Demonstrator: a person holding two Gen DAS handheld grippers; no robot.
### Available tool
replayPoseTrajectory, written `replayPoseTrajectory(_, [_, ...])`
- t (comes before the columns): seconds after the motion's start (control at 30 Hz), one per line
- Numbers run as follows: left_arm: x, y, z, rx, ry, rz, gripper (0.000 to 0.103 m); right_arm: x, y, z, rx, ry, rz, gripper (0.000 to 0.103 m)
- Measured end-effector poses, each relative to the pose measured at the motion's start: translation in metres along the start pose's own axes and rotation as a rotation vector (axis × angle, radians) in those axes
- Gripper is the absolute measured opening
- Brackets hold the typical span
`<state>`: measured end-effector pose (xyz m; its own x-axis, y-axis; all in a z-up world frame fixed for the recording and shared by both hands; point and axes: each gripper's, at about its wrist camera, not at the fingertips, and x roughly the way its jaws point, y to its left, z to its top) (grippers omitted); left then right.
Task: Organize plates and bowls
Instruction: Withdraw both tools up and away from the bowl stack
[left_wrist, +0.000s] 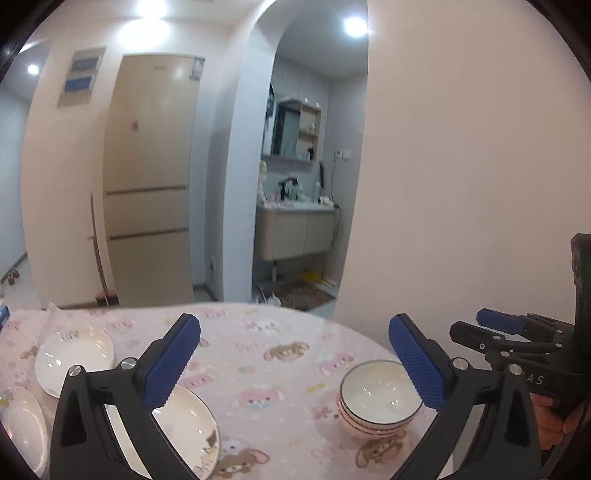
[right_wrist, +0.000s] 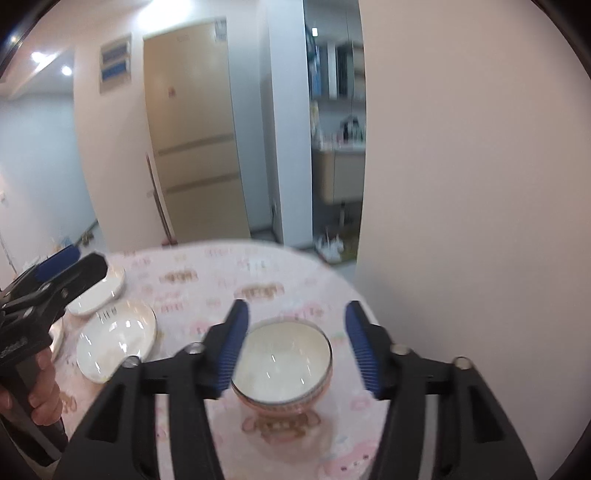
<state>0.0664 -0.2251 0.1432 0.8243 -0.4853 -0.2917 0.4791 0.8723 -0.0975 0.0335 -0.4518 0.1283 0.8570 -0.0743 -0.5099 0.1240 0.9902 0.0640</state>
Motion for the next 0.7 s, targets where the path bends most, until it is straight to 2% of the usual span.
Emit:
replayPoseTrajectory(0.1, [-0.020, 0.005, 0.006, 0.025, -0.061, 0.021, 0.103, -0.012, 0.011, 0.005, -0.020, -0.055, 0.029, 0.059])
replayPoseTrajectory(0.13, [-0.026, 0.007, 0.007, 0.035, -0.077, 0.033, 0.103, -0.016, 0.015, 0.007, -0.025, -0.072, 0.038, 0.063])
replayPoseTrajectory(0.17, [-0.031, 0.008, 0.008, 0.044, -0.086, 0.039, 0.103, -0.020, 0.019, 0.008, -0.026, -0.096, 0.041, 0.072])
replayPoseTrajectory(0.27, [-0.050, 0.013, 0.009, 0.070, -0.122, 0.060, 0.103, -0.034, 0.033, 0.010, -0.030, -0.193, 0.050, 0.090])
replayPoseTrajectory(0.37, [-0.066, 0.022, 0.009, 0.064, -0.117, 0.069, 0.103, -0.047, 0.050, 0.012, -0.057, -0.272, 0.089, 0.102])
replayPoseTrajectory(0.47, [-0.086, 0.034, 0.008, 0.057, -0.149, 0.103, 0.103, -0.055, 0.071, 0.011, -0.091, -0.298, 0.134, 0.103])
replayPoseTrajectory(0.6, [-0.116, 0.055, 0.007, 0.029, -0.198, 0.142, 0.103, -0.065, 0.100, 0.008, -0.119, -0.371, 0.107, 0.103])
replayPoseTrajectory(0.7, [-0.137, 0.067, 0.005, 0.037, -0.227, 0.175, 0.103, -0.067, 0.117, 0.005, -0.146, -0.369, 0.143, 0.103])
